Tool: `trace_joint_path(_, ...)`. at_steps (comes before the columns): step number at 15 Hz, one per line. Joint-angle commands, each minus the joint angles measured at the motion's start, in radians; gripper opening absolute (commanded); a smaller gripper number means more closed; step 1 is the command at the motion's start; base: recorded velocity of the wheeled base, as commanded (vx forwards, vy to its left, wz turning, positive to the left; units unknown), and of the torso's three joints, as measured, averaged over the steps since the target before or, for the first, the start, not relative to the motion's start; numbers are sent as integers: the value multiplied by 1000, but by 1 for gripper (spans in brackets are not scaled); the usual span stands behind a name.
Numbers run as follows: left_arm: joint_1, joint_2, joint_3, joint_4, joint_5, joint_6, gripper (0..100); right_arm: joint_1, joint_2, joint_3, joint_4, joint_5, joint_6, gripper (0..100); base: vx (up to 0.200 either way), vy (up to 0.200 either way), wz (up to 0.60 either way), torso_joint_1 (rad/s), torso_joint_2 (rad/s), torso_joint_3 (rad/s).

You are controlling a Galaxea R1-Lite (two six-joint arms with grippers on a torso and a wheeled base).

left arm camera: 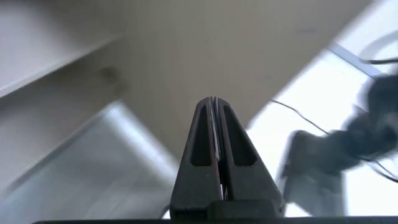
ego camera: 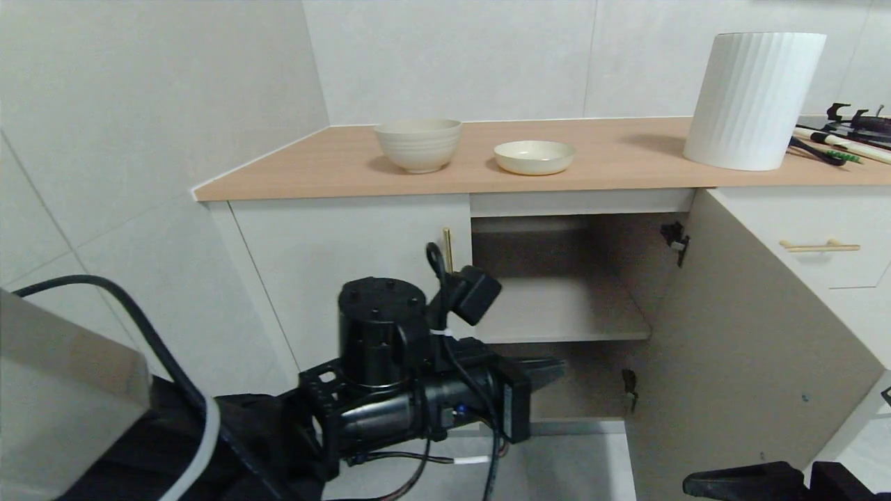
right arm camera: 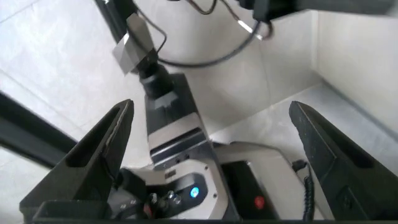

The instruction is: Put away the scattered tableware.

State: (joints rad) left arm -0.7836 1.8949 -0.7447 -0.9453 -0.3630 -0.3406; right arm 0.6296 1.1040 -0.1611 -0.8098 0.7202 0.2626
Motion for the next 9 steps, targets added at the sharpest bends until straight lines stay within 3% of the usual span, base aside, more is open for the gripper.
trace_joint_path(1,127,-146,134,-1,6,3,0,-1,83,-60,-2,-35,0,100,0,0,0,0,0,0)
trace_joint_path(3,238,-260,199,23,6,22,0,-2,189,-138,-5,-120,-5,100,0,0,0,0,0,0)
trace_joint_path(4,314,-339,217,82,6,40,0,-5,263,-196,-8,-176,-6,100,0,0,0,0,0,0)
trace_joint_path(7,442,-505,192,319,9,42,0,-82,372,-327,0,-185,-17,100,0,0,0,0,0,0)
trace_joint_path(8,494,-570,160,433,9,43,0,-160,435,-410,9,-186,-46,100,0,0,0,0,0,0)
trace_joint_path(9,520,-593,134,481,10,43,0,-203,476,-469,43,-186,-59,100,0,0,0,0,0,0)
